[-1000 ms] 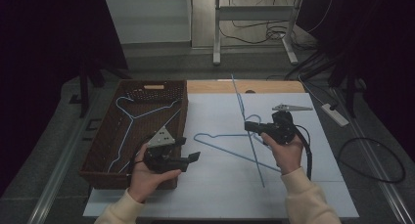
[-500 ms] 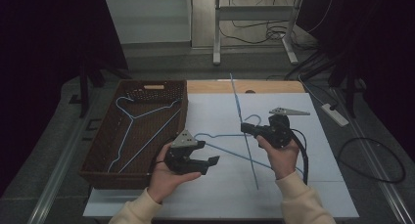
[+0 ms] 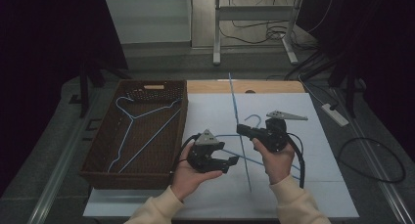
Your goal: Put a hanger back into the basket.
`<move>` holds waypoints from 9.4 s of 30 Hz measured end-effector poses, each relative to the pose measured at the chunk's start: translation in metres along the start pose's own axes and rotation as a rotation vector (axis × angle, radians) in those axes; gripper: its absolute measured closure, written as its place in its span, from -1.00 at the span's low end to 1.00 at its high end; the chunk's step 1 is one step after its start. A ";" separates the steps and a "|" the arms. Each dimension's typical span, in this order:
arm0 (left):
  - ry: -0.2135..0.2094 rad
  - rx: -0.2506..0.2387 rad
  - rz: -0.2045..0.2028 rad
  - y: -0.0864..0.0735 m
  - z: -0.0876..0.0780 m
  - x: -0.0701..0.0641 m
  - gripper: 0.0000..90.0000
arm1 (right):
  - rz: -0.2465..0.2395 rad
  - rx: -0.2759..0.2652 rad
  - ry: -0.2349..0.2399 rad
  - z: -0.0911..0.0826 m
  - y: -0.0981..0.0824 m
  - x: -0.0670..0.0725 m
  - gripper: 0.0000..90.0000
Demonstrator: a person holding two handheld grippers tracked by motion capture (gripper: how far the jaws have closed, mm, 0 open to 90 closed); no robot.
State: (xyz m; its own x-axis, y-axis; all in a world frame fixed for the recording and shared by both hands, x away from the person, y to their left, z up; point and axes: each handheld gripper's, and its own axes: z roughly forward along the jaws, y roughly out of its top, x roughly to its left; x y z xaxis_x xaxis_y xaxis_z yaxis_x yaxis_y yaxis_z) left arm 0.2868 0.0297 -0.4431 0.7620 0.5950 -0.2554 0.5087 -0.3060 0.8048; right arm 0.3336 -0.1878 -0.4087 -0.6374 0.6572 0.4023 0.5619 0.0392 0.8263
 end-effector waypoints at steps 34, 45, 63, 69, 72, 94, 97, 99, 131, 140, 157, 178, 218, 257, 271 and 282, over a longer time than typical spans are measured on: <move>-0.100 0.017 -0.129 0.020 0.001 0.012 0.93 | -0.049 -0.123 0.053 -0.020 0.005 -0.002 0.58; -0.119 0.014 -0.108 0.031 -0.023 0.006 0.94 | -0.175 -0.143 0.081 -0.042 0.002 -0.008 -0.06; -0.106 0.025 -0.073 0.042 -0.079 0.026 0.94 | -0.183 -0.124 -0.007 -0.072 -0.025 -0.056 -0.33; -0.093 0.024 -0.071 0.042 -0.100 0.040 0.94 | -0.173 -0.090 -0.070 -0.078 -0.039 -0.072 -0.33; -0.085 0.016 -0.068 0.042 -0.112 0.047 0.94 | -0.166 -0.088 -0.080 -0.082 -0.043 -0.076 -0.34; 0.003 -0.008 -0.080 0.026 -0.185 0.096 0.94 | -0.204 -0.006 -0.162 -0.084 -0.066 -0.090 -0.36; 0.017 -0.004 -0.085 0.019 -0.194 0.105 0.94 | -0.205 -0.003 -0.163 -0.083 -0.067 -0.090 -0.36; 0.024 0.001 -0.089 0.015 -0.198 0.111 0.94 | -0.209 0.000 -0.167 -0.083 -0.067 -0.089 -0.36; 0.061 0.136 -0.115 -0.033 -0.218 0.170 0.94 | -0.205 0.013 -0.175 -0.077 -0.069 -0.091 -0.36; 0.075 0.166 -0.137 -0.046 -0.218 0.177 0.95 | -0.207 0.017 -0.173 -0.076 -0.070 -0.091 -0.37; 0.119 0.259 -0.228 -0.061 -0.189 0.191 0.95 | -0.209 0.028 -0.177 -0.074 -0.070 -0.091 -0.37; 0.409 0.397 -0.333 -0.077 -0.175 0.212 0.92 | -0.218 0.050 -0.179 -0.070 -0.071 -0.090 -0.38; 0.217 -0.061 -0.041 -0.048 -0.172 0.098 -0.32 | -0.215 0.043 -0.175 -0.073 -0.070 -0.090 -0.39; 0.211 -0.040 0.007 -0.061 -0.142 0.075 -0.33 | -0.244 0.071 -0.174 -0.072 -0.070 -0.088 -0.38; 0.198 -0.030 0.002 -0.066 -0.140 0.077 -0.32 | -0.272 0.131 -0.188 -0.066 -0.067 -0.083 -0.35; 0.183 -0.026 0.008 -0.067 -0.138 0.072 -0.32 | -0.315 0.257 -0.199 -0.033 -0.060 -0.066 -0.26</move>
State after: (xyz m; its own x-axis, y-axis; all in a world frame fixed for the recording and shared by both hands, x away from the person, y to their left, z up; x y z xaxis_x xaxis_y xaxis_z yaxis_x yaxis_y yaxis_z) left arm 0.2526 0.1951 -0.4414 0.6788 0.7190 -0.1491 0.4909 -0.2933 0.8204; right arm 0.3244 -0.2583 -0.4718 -0.6984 0.7144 0.0424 0.4856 0.4295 0.7614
